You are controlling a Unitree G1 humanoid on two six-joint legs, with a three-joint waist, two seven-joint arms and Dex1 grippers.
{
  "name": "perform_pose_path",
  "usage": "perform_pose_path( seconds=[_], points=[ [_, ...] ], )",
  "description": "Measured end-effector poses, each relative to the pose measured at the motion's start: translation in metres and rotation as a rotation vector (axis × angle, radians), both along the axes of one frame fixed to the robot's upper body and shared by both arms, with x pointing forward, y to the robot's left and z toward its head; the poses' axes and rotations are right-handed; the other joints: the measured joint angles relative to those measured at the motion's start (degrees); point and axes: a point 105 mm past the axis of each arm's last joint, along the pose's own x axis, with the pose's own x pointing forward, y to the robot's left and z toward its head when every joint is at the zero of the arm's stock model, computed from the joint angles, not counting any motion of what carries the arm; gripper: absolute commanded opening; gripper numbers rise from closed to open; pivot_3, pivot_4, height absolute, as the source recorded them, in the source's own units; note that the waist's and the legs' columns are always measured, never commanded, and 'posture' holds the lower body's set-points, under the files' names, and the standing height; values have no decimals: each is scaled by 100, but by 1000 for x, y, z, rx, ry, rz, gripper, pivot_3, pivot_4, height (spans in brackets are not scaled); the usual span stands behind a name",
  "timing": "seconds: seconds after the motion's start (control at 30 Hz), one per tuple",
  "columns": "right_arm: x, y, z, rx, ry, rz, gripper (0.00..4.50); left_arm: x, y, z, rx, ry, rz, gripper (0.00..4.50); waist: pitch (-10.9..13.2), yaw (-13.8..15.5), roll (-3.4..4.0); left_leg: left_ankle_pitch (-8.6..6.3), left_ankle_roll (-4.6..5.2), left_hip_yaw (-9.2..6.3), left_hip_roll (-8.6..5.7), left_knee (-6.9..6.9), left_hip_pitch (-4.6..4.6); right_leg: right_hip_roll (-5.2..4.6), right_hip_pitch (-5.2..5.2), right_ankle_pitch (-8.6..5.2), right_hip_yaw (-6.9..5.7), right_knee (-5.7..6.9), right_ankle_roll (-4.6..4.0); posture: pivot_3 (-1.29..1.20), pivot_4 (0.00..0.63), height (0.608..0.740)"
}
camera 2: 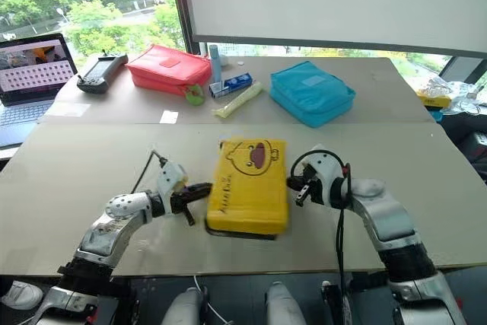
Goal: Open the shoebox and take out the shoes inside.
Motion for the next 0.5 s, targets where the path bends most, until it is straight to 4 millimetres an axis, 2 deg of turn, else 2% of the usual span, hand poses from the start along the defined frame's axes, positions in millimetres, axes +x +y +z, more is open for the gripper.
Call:
perform_pose_path(
  seconds=[0.2,0.33,0.43,0.5],
  points=[
    [4,-8,-2,-66,7,60,25,0,-9,17,-54,42,11,90,0,14,0,20,32,-9,-1,-2,-2,1,8,-9,-8,-7,2,0,150,725],
    [8,-31,-8,-123,19,52,25,-7,-15,32,-56,4,-20,90,0,18,0,18,29,-9,-1,-2,-1,0,9,-9,-8,-8,2,0,150,725],
    [6,-53,-12,-168,32,54,25,-7,-3,38,-45,2,-5,90,0,-7,-1,17,28,-9,-1,0,4,1,10,-9,-8,-5,0,0,150,725],
    [4,-63,-15,-190,21,97,25,-5,5,56,-140,33,-8,90,8,-21,-14,17,28,-11,0,3,9,1,13,-9,-11,0,0,0,150,725]
  ],
)
